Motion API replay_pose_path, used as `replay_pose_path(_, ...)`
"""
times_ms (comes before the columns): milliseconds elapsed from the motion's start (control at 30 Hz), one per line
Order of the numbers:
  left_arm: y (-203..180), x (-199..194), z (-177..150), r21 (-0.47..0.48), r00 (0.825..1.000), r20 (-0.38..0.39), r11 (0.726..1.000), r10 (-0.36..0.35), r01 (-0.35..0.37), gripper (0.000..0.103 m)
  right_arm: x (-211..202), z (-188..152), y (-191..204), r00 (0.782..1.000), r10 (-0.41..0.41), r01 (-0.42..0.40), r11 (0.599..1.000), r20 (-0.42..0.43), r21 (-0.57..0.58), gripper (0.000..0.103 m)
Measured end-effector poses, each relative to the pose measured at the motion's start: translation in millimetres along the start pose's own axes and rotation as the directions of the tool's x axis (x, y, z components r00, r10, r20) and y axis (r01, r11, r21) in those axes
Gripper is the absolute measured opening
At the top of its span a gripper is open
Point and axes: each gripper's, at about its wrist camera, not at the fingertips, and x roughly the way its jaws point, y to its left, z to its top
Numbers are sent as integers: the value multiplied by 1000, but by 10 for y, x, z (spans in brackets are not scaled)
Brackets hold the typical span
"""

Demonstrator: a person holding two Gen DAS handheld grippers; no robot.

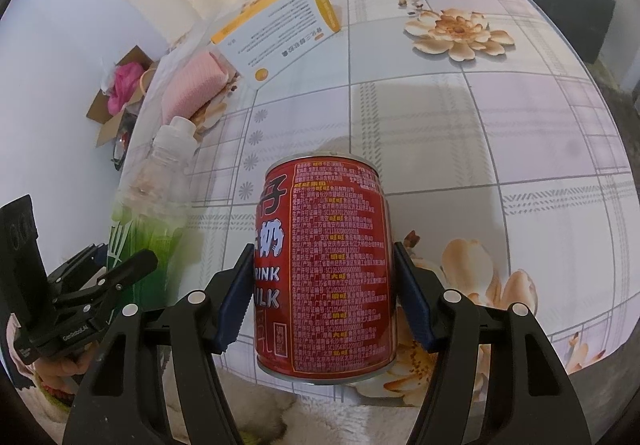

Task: Collect trash

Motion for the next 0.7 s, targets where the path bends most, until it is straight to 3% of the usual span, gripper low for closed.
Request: replay_pose_path(700,-48,-114,2,17,1000,12,1000,2,-2,57,-46,-43,-13,1000,16,-16,1000,19,16,62)
